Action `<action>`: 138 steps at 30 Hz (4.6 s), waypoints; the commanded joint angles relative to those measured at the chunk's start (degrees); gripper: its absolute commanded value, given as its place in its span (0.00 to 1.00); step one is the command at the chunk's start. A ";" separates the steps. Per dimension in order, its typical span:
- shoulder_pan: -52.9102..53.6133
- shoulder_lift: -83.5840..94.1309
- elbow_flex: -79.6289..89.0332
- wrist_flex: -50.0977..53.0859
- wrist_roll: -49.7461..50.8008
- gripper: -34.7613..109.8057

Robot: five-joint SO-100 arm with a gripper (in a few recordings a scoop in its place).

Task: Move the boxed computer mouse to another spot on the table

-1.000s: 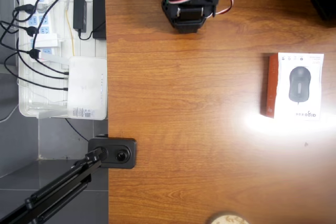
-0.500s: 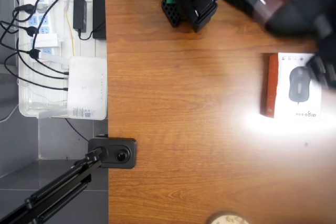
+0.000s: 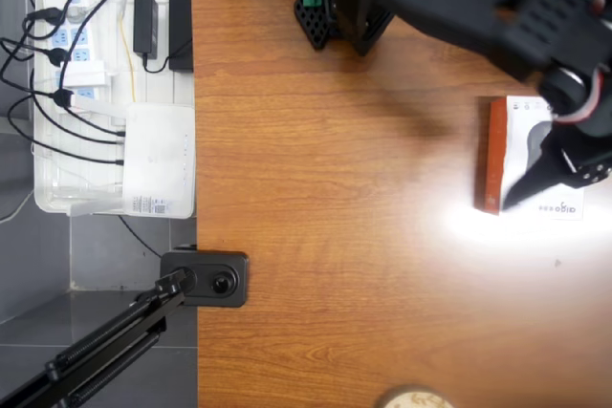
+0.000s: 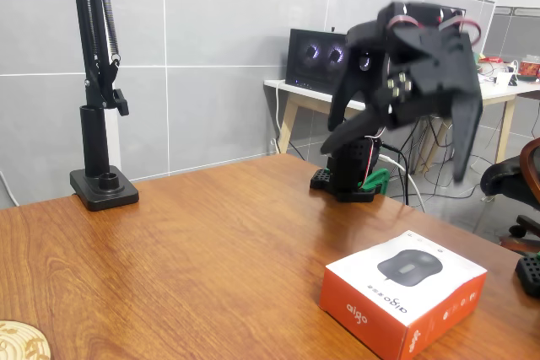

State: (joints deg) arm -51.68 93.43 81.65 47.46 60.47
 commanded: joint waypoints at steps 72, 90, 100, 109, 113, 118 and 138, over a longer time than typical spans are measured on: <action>61.52 31.20 45.35 13.62 12.48 0.25; 63.19 21.62 44.03 15.91 13.27 0.27; 59.68 22.76 43.42 9.58 -6.15 0.79; 60.91 31.38 34.01 14.41 -20.04 0.95; 63.11 33.13 29.79 13.80 -24.87 0.65; 64.07 36.56 31.55 1.85 -43.95 0.24; 60.29 47.72 65.57 -138.43 -53.88 0.24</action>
State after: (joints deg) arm 9.40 138.16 144.14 -81.56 8.09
